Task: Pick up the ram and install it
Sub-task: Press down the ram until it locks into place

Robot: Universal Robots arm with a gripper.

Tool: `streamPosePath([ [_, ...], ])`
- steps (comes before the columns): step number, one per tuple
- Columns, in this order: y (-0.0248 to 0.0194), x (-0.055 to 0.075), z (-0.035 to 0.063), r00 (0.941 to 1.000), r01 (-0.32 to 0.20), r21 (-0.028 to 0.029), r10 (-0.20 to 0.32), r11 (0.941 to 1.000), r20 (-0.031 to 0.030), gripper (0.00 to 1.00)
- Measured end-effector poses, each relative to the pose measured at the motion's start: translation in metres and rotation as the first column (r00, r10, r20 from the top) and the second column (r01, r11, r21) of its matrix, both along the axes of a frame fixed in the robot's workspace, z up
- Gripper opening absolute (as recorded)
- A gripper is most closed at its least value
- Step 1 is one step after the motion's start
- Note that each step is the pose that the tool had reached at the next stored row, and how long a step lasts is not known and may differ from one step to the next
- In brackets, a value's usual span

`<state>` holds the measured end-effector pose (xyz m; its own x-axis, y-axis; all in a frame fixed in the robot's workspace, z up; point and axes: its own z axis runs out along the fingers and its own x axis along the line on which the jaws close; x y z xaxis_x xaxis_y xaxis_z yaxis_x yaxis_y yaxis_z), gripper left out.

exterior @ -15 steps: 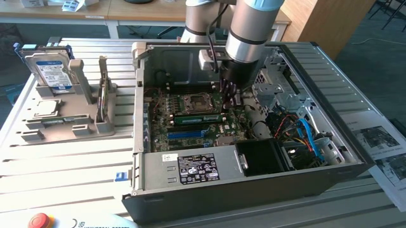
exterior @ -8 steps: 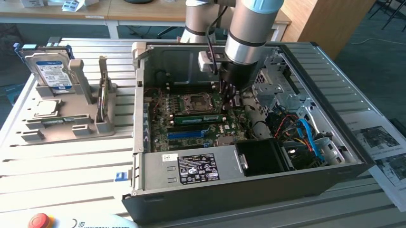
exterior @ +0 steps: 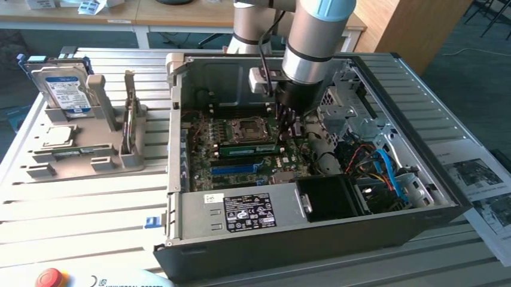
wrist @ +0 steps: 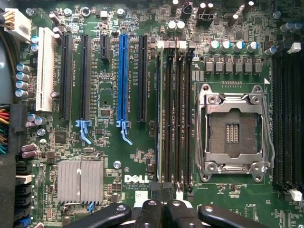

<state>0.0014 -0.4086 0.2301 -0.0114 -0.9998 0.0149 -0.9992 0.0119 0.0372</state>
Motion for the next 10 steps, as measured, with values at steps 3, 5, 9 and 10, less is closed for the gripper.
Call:
streamPosePath([
  [3, 0.0, 0.0, 0.0, 1.0, 0.0, -0.0001, 0.0, 1.0, 0.0, 0.1],
  [5, 0.0, 0.0, -0.0005, 1.0, 0.0, 0.0003, 0.0, 1.0, 0.0001, 0.1],
  [9, 0.0, 0.0, -0.0029, 1.0, 0.0, 0.0001, 0.0, 1.0, 0.0, 0.1],
  [10, 0.0, 0.0, -0.0035, 1.0, 0.0, 0.0001, 0.0, 1.0, 0.0, 0.1],
])
